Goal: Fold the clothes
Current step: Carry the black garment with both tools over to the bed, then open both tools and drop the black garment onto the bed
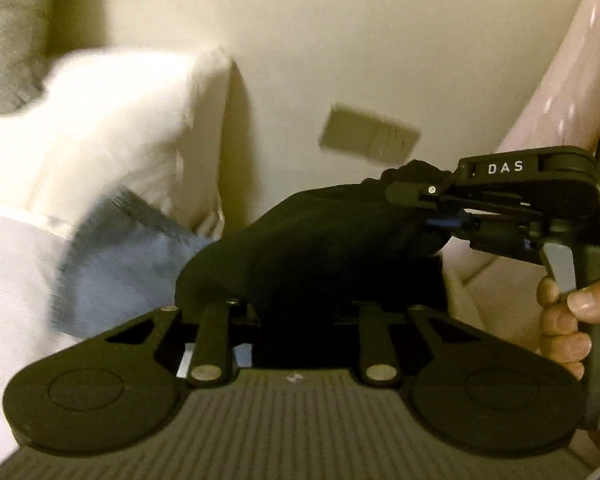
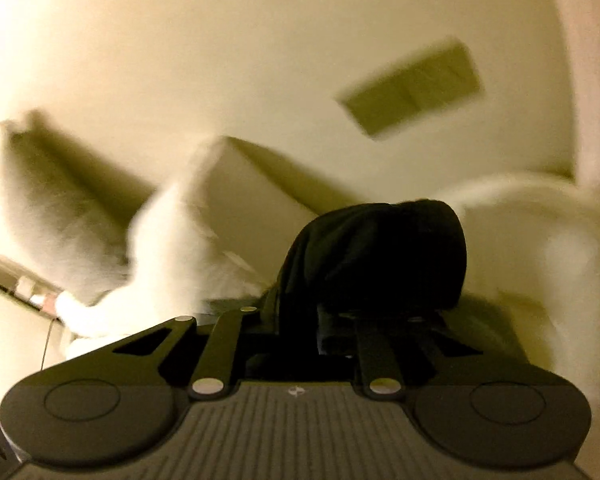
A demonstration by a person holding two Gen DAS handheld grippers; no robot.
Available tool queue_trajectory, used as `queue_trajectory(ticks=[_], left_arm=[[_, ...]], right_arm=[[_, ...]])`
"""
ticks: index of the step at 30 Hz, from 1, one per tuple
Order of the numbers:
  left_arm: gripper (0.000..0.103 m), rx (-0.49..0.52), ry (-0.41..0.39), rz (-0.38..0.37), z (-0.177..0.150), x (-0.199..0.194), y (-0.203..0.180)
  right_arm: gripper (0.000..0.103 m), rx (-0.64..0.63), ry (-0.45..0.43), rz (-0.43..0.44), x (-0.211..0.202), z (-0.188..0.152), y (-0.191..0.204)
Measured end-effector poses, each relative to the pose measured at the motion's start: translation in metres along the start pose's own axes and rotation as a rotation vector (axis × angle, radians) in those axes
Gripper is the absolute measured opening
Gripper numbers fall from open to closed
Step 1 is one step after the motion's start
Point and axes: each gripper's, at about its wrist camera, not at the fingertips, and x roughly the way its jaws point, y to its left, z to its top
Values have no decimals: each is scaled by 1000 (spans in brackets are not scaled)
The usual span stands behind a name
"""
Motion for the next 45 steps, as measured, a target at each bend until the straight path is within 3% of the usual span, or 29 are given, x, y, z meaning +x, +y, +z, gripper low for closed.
queue_trajectory(ticks=[6,11,16,22,26,28,31,35,38,41,45], left_arm=[[19,-102,-206,107,-9,-111,30],[19,-219,-344,301,-54,-225,59],[19,-344,-416,563,-127,-344,82],[19,-436,-453,902,-217,-487,109],[22,-453,-396,1090,-266,-564,138],[31,-466,-335,1161,-289,-594,157],[36,-560,-170,1220,-338,-609,190],[35,-764,-12,1212,-417,-608,209],[35,-962,20,1161,-473,-611,203],[35,-1104,27,1116,-515,-608,188],[35,-1222,1,1095,-537,-620,167]], right_arm=[[17,-144,-24,222,-27,-8,95],[17,-284,54,427,-33,-51,196],[17,-386,235,638,-26,-137,302],[17,-516,439,857,-30,-285,430],[16,-612,486,973,-56,-390,502],[22,-673,535,969,-59,-442,528],[61,-782,687,833,-67,-521,555],[61,-866,877,733,-73,-602,541],[61,-944,979,637,-76,-643,523],[63,-1081,998,553,-81,-667,513],[67,-1203,1002,501,-66,-667,510]])
